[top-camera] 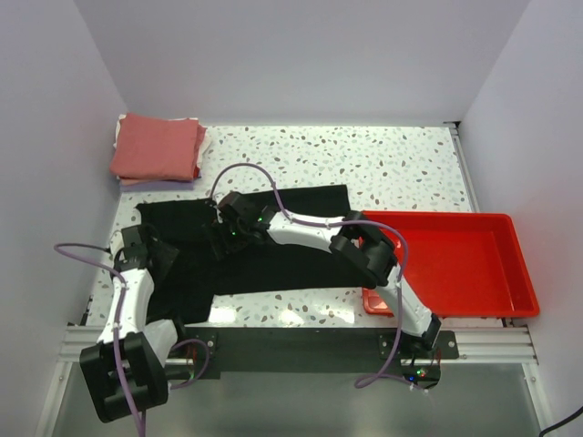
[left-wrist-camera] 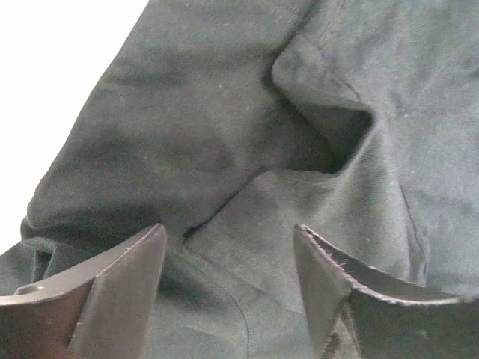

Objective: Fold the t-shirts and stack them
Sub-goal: Fold the tshirt

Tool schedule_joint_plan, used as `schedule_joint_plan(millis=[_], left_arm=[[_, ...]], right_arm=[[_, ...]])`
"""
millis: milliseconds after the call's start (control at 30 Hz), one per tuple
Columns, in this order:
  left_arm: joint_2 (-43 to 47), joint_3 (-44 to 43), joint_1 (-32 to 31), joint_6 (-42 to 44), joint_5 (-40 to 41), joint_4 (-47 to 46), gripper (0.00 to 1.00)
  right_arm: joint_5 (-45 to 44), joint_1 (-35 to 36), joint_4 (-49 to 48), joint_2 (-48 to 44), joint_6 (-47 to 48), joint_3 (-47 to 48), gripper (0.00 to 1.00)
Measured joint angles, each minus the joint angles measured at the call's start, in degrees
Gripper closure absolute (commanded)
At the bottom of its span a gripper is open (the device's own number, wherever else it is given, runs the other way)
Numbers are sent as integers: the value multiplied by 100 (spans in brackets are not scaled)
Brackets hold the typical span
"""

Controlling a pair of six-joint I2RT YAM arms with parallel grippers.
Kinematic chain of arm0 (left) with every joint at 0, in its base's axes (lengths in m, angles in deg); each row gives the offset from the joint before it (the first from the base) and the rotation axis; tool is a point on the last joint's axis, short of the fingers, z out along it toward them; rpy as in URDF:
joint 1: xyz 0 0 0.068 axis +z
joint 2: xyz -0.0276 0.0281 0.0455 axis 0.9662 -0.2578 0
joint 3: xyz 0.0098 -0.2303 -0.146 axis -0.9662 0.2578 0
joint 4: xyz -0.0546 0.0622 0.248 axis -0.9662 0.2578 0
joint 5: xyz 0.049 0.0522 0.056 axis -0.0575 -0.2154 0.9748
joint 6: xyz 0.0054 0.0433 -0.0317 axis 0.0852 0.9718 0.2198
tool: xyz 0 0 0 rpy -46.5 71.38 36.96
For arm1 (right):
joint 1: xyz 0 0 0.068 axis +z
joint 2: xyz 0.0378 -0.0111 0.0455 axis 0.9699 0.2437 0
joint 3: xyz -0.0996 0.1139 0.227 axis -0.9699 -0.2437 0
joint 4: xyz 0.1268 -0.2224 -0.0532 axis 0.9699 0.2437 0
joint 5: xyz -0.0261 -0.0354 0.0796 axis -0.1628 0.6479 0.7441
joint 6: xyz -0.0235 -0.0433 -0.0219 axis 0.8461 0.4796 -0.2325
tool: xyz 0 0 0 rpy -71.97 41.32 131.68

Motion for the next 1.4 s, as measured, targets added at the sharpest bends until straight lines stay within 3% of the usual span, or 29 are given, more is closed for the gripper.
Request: schedule_joint_plan(millis=[133, 300, 500, 600, 633, 933, 1167, 1400], left_arm=[[11, 101, 0, -17, -7, -92, 49], [-13, 118, 0, -2, -81, -284, 58], [-229, 129, 0, 44, -280, -562, 69], [-352, 129, 0, 103, -363, -651, 86], [-367, 129, 0, 120, -396, -673, 100], [-109, 116, 0, 173, -643, -634, 100], [186, -369, 0, 164, -614, 251, 100], [-240, -973, 0, 166, -562, 1187, 100]], right_arm=[[-17, 0, -24, 50, 50, 0, 41], [26, 0, -140, 50, 87, 0, 65], [92, 0, -299, 50, 79, 0, 77], [190, 0, -407, 50, 72, 0, 79], [205, 0, -433, 50, 68, 0, 79], [380, -2, -450, 46, -52, -4, 81], [498, -2, -55, -144, -166, -48, 80], [638, -2, 389, -271, -251, -48, 76]])
